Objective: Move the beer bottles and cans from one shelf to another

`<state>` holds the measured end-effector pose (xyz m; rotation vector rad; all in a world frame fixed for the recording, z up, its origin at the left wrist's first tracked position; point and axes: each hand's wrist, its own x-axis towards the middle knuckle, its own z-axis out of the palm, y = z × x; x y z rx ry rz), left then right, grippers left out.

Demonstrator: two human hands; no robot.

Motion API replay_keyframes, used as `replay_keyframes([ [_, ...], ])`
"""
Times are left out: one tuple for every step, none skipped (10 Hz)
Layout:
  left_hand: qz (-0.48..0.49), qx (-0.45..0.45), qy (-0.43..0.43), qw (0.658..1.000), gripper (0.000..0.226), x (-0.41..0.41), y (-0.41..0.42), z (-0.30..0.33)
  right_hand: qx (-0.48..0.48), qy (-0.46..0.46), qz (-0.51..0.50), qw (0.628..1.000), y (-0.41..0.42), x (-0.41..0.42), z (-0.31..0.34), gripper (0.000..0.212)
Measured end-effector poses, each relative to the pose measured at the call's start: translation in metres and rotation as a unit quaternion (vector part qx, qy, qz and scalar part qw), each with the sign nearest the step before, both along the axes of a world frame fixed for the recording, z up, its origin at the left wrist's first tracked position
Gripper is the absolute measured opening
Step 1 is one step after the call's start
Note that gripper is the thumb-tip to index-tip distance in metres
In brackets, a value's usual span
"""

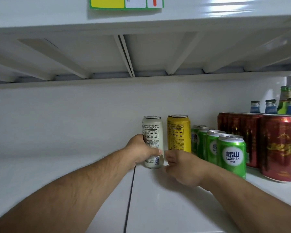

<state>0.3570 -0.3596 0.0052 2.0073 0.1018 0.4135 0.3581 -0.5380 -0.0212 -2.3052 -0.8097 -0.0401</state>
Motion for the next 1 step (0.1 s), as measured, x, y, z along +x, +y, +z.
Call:
replay_keyframes([
  [-0.008,0.026,0.005,1.0,0.048,-0.0043,-0.0005,-0.0016,0.008,-0.006,0.009,1.0,0.0003,0.0077,-0.0077,0.05],
])
